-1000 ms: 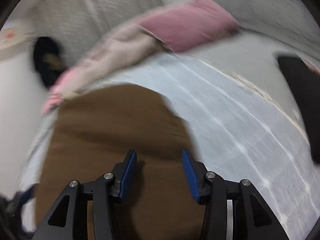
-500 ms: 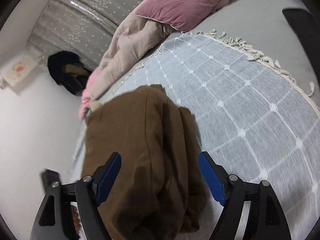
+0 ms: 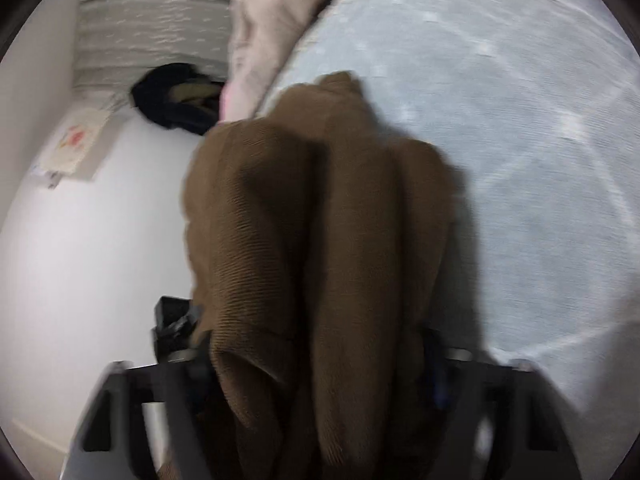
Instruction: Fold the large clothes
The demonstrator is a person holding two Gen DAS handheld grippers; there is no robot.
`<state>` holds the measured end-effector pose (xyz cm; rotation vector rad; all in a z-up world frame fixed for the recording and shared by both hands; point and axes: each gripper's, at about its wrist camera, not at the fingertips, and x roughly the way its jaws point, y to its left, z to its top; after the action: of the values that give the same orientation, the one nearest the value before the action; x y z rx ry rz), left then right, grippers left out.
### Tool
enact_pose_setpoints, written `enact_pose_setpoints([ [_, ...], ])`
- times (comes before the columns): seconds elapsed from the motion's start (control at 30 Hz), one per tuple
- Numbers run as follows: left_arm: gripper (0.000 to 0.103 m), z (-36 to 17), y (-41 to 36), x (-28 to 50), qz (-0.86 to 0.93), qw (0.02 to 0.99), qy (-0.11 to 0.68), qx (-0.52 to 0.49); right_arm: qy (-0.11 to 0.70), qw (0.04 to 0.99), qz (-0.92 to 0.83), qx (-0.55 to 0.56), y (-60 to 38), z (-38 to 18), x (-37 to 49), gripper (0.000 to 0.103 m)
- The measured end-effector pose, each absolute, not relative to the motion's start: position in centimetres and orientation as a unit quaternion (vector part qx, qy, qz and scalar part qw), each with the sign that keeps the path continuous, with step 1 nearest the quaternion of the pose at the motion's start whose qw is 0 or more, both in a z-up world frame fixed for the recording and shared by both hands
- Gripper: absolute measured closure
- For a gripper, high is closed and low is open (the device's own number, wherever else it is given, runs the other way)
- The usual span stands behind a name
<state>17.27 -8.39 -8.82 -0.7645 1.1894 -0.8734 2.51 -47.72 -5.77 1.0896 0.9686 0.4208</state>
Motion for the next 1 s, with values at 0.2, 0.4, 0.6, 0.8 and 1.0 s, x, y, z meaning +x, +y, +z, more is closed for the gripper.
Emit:
enact_pose_setpoints([
  [0.2, 0.04, -3.5, -2.7, 17.9, -0.397, 0.709, 0.48, -0.33, 0.375, 0.774, 0.251, 0.444, -42.3, 1.4, 3.8, 0.054],
  [0.4, 0.04, 2.1, 8.8, 21.2, -0.348, 0.765, 0.435, -0.324, 0.372, 0.778, 0.31, 0.4, -31.8, 6.4, 11.7, 0.054],
  [0.6, 0.039, 4.6, 20.0, 24.3, -0.285, 0.818, 0.399, -0.302, 0.376, 0.747, 0.373, 0.402, -19.4, 6.3, 21.6, 0.054],
  [0.8, 0.027, -5.2, 26.5, 28.8, -0.111, 0.809, 0.518, -0.256, 0.514, 0.724, 0.246, 0.389, -11.8, -3.2, 29.1, 0.042],
  [1.0, 0.027, -3.1, 27.3, 22.5, -0.165, 0.856, 0.422, -0.248, 0.475, 0.74, 0.267, 0.394, -12.8, -1.8, 26.1, 0.041],
])
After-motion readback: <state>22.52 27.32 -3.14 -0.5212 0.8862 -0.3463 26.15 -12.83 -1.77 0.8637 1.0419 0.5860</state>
